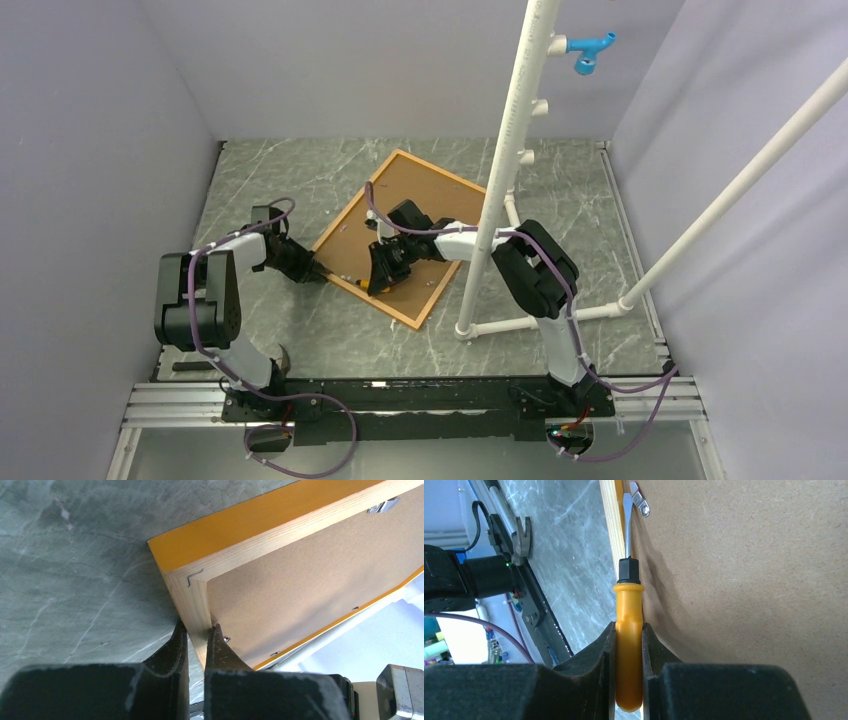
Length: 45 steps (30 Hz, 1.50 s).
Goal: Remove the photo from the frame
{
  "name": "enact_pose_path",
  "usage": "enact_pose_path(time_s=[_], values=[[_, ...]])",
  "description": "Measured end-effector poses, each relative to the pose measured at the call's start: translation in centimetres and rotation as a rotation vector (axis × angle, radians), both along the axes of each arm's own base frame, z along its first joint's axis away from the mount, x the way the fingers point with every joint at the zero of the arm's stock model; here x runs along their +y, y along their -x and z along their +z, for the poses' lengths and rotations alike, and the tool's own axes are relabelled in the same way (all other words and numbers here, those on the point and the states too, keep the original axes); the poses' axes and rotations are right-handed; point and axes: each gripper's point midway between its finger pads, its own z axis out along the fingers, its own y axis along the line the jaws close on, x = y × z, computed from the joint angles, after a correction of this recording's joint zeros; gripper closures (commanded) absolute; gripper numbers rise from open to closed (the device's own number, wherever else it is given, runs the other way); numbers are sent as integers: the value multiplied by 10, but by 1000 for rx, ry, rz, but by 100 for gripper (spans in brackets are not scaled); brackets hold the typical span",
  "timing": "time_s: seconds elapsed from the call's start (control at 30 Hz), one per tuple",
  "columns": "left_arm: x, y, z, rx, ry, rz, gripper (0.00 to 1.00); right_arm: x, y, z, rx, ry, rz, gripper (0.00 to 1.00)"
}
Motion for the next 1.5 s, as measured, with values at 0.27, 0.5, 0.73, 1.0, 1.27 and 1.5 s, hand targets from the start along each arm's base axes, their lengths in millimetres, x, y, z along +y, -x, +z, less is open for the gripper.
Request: enact_pose_path(time_s=[0.27,0.5,0.73,1.0,1.27,1.5], values=[[-1,0,0,-16,12,0,100,5,-14,4,-13,11,-71,100],[-1,0,1,-27,13,-18,70,-7,-45,12,-43,-34,-157,100],[-5,-4,7,-95,22,-103,36,-60,-67,43,-47,-119,-269,100],[-1,-9,29,-197,1,-163,19,-145,-64,42,-55,-91,-416,100],[-12,-22,80,-400,49,-259,15,-184,-31,30,-75,24,-456,100],[-53,-25,127,-524,96,-455,11,-247,-50,43,-187,141,-685,100]])
